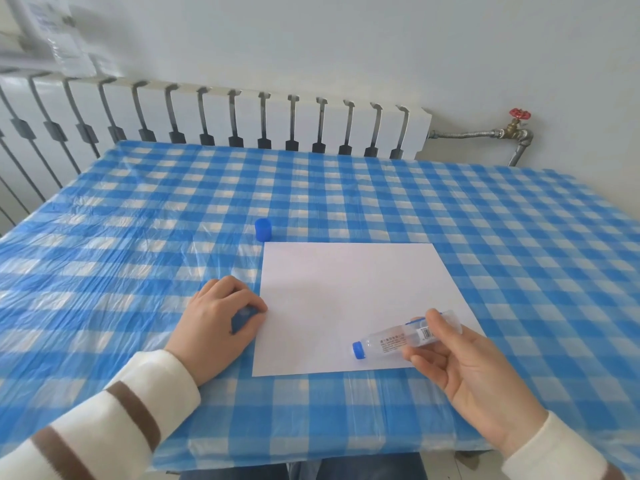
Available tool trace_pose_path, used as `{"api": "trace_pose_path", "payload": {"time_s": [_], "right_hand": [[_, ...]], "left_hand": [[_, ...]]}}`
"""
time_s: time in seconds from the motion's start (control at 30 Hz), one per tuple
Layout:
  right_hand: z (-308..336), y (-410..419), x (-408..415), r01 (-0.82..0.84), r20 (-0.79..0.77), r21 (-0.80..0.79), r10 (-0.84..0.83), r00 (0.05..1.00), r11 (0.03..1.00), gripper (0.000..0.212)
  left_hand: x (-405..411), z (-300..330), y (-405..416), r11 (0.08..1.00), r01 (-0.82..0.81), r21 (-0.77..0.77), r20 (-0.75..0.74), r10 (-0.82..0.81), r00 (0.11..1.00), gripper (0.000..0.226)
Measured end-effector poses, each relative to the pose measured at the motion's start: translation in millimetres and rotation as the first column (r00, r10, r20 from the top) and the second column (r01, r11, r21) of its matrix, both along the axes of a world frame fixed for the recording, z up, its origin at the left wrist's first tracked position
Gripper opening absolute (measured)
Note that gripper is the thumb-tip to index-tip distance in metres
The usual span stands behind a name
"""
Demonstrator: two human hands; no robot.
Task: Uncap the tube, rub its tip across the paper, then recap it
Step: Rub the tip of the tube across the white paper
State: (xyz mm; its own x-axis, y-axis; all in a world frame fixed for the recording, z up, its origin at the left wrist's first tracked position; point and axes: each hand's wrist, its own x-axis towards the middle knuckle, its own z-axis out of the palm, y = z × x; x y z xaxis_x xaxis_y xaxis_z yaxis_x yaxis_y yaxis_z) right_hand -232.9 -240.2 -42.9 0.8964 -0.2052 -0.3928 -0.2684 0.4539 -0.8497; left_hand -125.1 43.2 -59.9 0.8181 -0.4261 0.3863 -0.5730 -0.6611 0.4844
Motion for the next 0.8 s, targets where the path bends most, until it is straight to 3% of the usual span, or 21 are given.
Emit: {"api": "trace_pose_path", "payload": {"time_s": [0.47, 0.57, 0.67, 0.8], "right_hand": [[-4, -32, -11, 0.058, -0.014, -0.042, -0.058, 0.998, 0.997, 0.033], [-6, -39, -13, 0.086, -0.012, -0.042, -0.087, 0.996, 0.995, 0.033], [-7, -44, -13, 0.118, -0.01, -0.052, -0.118, 0.993, 0.992, 0.038], [-2, -58, -17, 0.171, 0.003, -0.034, -0.171, 0.985, 0.985, 0.032]], "left_hand": [[0, 1, 1, 0.999, -0.014, 0.03, -0.032, 0.015, 0.999, 0.011], [1, 0, 0, 0.999, -0.018, 0.029, -0.024, 0.019, 1.0, 0.002], [0, 3, 0, 0.999, -0.021, 0.032, -0.05, 0.023, 0.998, 0.03], [0, 3, 0, 0.999, -0.027, 0.03, -0.049, 0.029, 0.998, 0.028]]}}
